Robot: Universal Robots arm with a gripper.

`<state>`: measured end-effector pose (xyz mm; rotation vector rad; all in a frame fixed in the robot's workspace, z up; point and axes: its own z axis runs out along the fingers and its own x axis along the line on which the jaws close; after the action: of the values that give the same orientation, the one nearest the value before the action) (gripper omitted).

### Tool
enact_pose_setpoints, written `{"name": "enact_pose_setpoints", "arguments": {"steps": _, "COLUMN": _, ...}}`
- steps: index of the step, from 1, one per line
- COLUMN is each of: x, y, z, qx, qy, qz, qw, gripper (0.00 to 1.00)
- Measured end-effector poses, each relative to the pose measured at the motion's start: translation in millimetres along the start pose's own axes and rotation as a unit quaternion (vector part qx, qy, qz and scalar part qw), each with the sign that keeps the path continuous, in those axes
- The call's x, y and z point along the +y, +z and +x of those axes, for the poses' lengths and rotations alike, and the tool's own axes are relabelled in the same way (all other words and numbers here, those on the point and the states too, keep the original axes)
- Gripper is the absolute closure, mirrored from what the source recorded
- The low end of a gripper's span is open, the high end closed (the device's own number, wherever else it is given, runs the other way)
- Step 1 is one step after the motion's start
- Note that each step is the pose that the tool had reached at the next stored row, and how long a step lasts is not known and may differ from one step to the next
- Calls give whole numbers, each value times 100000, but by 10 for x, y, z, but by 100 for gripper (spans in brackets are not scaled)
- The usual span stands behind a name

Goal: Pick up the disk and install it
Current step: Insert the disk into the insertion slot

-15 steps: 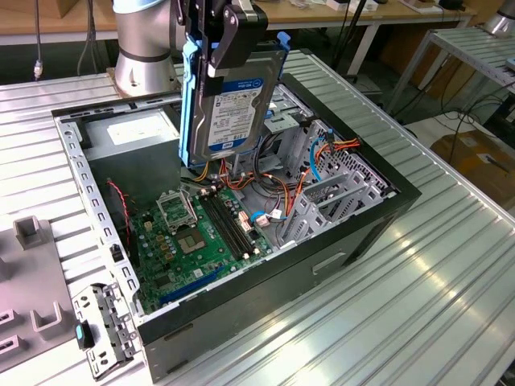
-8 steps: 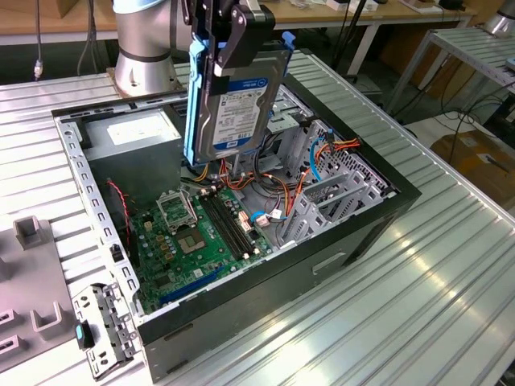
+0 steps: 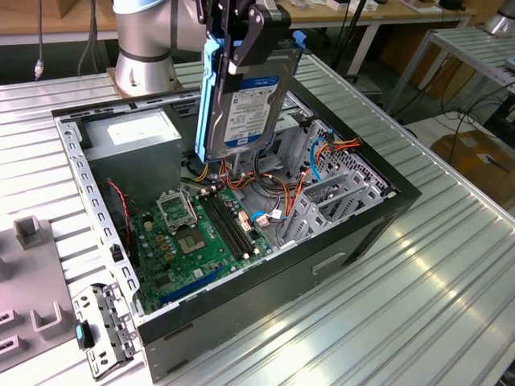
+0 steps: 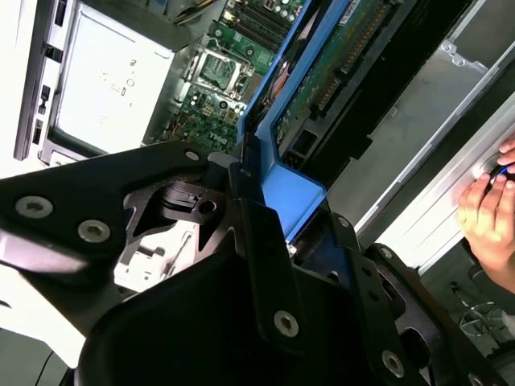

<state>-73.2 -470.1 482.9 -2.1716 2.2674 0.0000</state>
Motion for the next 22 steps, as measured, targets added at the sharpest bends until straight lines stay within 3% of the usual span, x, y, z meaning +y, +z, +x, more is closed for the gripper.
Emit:
{"name": "enact_pose_setpoints", "arguments": {"steps": 5, "x": -35, "y": 1, "z": -1, "qx": 159, "qy": 3, "qz": 7, "qw": 100000, "gripper": 63}}
{"name": "enact_pose_setpoints", "arguments": {"steps": 13, "x": -65, "y": 1, "z": 7, "qx": 169, "qy": 0, "qz": 11, "qw": 100000, "gripper": 63}}
{"name": "enact_pose_setpoints", "arguments": {"steps": 15, "x": -107, "y": 1, "z": 52, "qx": 169, "qy": 1, "qz": 9, "qw": 100000, "gripper": 63}}
{"name": "enact_pose_setpoints", "arguments": {"steps": 16, "x": -127, "y": 4, "z": 207, "qx": 166, "qy": 0, "qz": 11, "qw": 100000, "gripper": 63}}
{"name": "enact_pose_setpoints", "arguments": {"steps": 17, "x": -136, "y": 4, "z": 291, "qx": 170, "qy": -1, "qz": 9, "qw": 100000, "gripper": 63}}
{"name": "enact_pose_setpoints", "arguments": {"steps": 22, "x": -151, "y": 5, "z": 334, "qx": 166, "qy": 0, "qz": 10, "qw": 100000, "gripper": 63}}
